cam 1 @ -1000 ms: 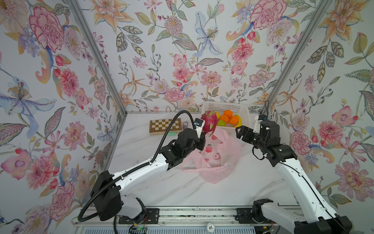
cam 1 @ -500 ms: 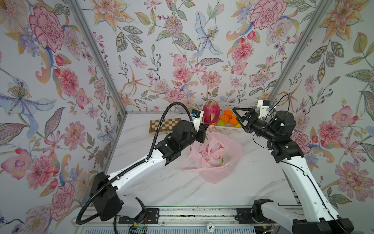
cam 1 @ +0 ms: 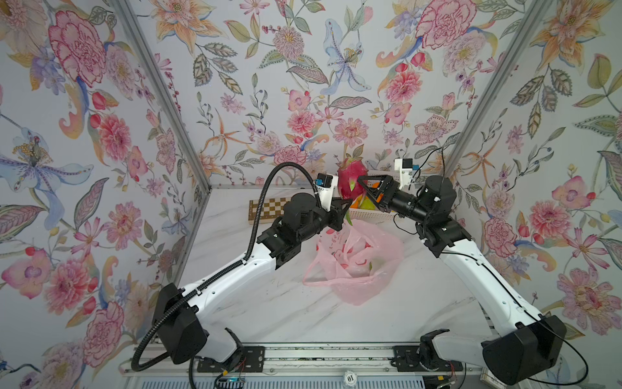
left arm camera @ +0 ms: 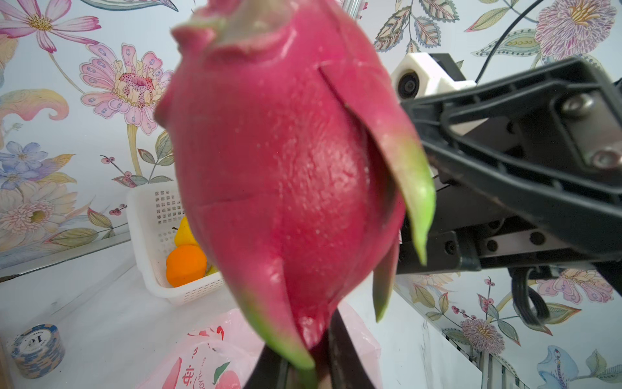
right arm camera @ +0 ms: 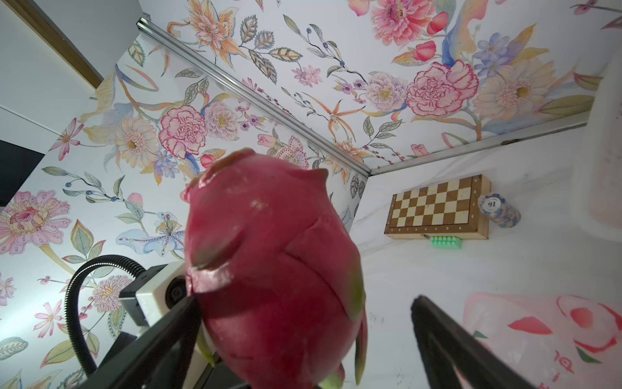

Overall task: Untie the knot of the plastic bag and take out the fruit
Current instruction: Place the fruit in the basket.

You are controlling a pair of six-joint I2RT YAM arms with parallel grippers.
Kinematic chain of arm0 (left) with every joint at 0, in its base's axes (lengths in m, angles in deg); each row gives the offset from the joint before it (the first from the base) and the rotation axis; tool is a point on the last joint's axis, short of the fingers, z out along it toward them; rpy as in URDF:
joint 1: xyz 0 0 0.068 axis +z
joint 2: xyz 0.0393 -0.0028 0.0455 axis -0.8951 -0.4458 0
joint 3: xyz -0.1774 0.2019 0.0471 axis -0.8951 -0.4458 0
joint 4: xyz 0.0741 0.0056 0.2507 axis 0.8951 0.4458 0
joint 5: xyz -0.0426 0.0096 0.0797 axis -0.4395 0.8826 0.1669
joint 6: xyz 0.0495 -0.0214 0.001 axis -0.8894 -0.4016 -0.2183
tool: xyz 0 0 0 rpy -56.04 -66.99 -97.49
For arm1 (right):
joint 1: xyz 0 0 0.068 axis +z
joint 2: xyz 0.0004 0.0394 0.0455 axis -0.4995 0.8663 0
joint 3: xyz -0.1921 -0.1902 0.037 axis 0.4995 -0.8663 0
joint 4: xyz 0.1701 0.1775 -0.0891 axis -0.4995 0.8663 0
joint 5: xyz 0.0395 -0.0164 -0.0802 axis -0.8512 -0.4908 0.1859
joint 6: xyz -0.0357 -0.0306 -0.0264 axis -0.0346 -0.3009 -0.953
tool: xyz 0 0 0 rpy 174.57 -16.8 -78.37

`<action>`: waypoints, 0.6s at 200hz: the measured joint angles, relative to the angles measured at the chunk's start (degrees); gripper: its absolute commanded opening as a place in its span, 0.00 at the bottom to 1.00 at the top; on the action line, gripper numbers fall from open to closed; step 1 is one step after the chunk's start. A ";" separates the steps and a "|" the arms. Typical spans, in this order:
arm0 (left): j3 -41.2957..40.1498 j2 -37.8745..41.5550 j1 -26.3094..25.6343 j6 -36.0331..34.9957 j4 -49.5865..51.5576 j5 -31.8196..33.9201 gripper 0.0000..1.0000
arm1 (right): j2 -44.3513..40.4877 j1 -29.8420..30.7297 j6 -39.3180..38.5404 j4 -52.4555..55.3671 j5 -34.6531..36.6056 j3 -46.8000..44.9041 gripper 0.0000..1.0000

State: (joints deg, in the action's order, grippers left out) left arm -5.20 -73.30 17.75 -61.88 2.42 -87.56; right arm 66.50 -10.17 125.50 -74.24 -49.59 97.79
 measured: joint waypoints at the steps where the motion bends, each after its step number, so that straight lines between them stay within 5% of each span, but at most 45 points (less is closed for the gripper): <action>1: 0.04 -0.02 0.02 0.02 0.00 -0.02 0.00 | 0.07 0.00 0.02 -0.15 -0.02 0.02 0.99; 36: 1.25 -0.83 0.09 1.20 -0.15 -1.11 0.00 | 2.75 0.13 0.74 -6.64 -2.14 0.63 0.98; 120: 2.64 -2.10 0.39 5.84 -3.52 -3.63 0.00 | 4.92 -0.55 6.60 -17.00 -6.10 0.22 0.56</action>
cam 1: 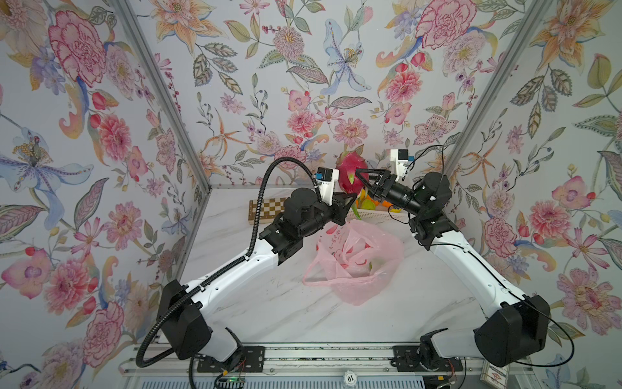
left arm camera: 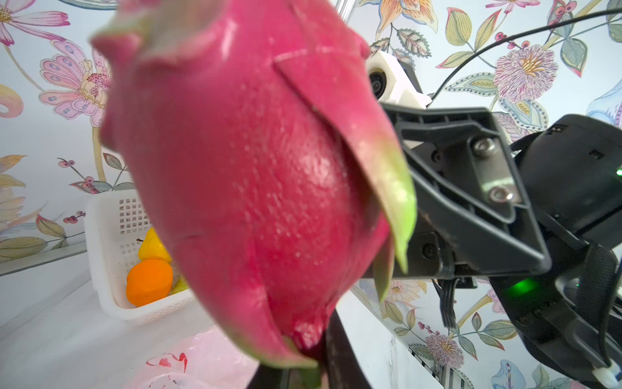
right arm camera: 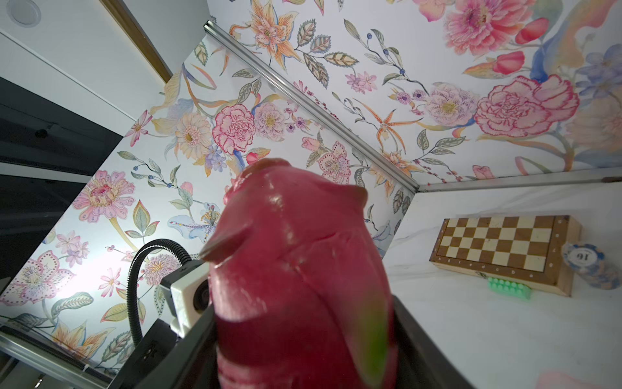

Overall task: Untie the knot of the plastic bag and take out the fruit
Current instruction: Place the fruit in the basket.

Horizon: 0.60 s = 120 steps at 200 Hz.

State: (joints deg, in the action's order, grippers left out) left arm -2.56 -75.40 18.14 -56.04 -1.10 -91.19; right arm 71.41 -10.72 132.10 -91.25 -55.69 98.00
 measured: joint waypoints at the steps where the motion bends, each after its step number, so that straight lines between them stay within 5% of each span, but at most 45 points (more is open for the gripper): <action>1: 0.00 -0.04 0.00 0.17 -0.15 -0.07 0.00 | 0.00 0.00 0.09 -0.02 0.02 -0.02 0.56; 26: 0.11 -0.92 0.07 1.64 -1.66 -0.72 0.02 | 0.00 -0.70 0.79 -0.63 0.00 -0.26 0.49; 63: 0.11 -1.36 0.07 2.43 -2.19 -1.07 0.50 | -0.44 -1.79 1.64 -0.15 0.63 -0.61 0.44; 120: 0.09 -1.07 0.04 0.44 -1.42 0.68 0.76 | -4.02 -7.52 1.66 3.26 4.52 -1.25 0.42</action>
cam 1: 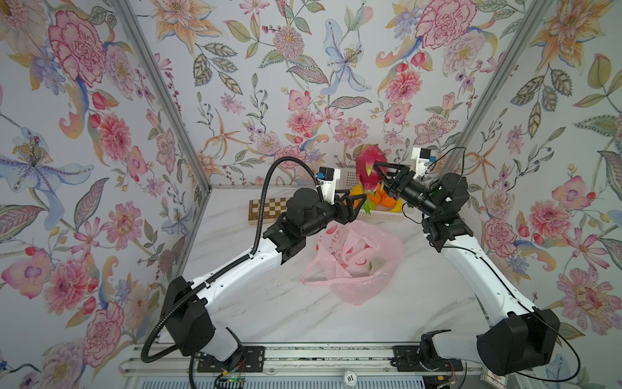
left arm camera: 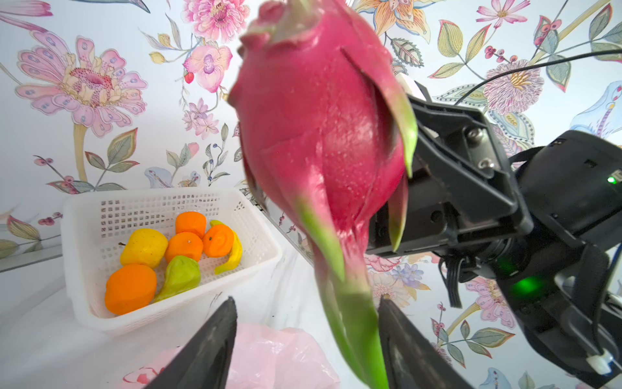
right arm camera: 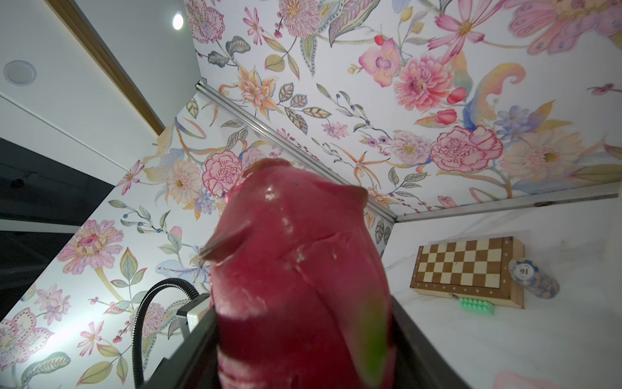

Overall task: Untie the knot of the plastic bag and take out the fruit
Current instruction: Place the fruit in the basket.

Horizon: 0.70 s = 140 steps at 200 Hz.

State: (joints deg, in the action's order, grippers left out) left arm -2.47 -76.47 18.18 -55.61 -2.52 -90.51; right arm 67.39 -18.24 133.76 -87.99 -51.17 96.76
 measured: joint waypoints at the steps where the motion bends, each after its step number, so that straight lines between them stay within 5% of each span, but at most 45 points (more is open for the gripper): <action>1: 0.00 0.02 0.00 0.07 0.15 0.04 0.76 | -0.04 -0.09 -0.04 0.09 0.09 0.00 0.42; 58: 1.49 1.99 0.00 -10.05 11.08 6.49 0.99 | 3.43 -4.87 -8.48 13.75 8.26 6.14 0.43; 140: 4.87 1.64 0.26 -19.93 21.94 8.87 0.99 | 23.43 -6.86 -23.58 31.19 23.21 19.04 0.42</action>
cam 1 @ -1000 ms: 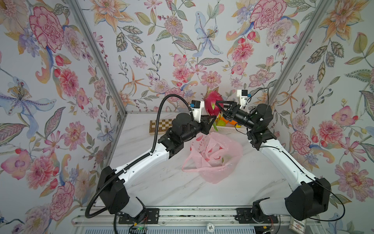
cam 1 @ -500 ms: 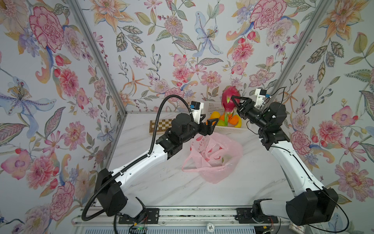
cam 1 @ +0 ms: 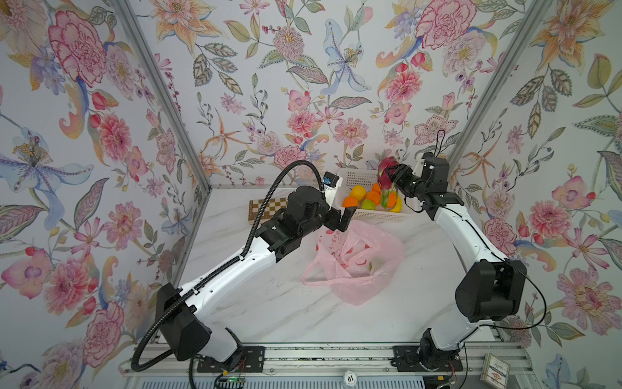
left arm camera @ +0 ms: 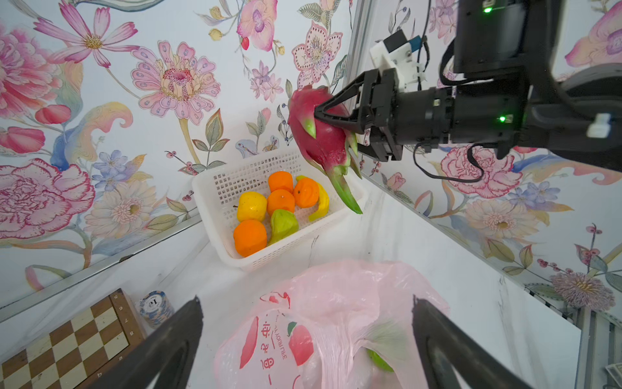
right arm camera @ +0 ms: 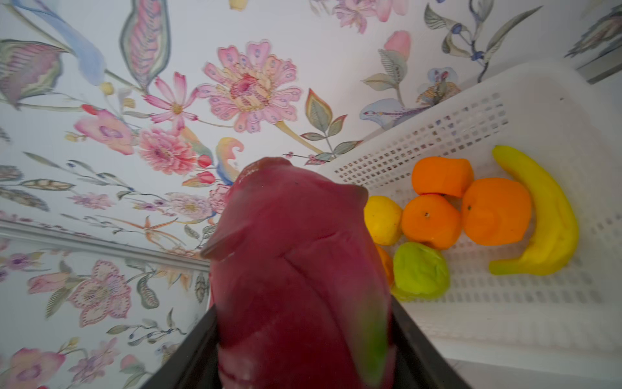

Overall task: Untie the knot of the plastic bag and take out the fruit
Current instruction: Place the fruit in the basket.

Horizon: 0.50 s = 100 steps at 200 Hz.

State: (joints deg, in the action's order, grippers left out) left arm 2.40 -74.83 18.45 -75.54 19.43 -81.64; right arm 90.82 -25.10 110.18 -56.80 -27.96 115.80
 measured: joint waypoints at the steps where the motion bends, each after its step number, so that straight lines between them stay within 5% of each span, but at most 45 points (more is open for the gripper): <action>1: 0.02 -0.02 0.02 -0.02 0.09 -0.04 0.99 | 0.20 -0.04 -0.11 0.15 0.11 0.15 0.42; 100: 8.37 -9.18 4.66 -1.25 7.39 -7.41 0.99 | 30.49 -0.50 -8.76 14.05 9.46 26.45 0.42</action>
State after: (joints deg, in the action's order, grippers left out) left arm 10.78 -84.01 23.10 -76.79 26.82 -89.04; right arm 121.31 -25.61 101.41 -42.75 -18.49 142.24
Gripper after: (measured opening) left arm 0.989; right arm 0.630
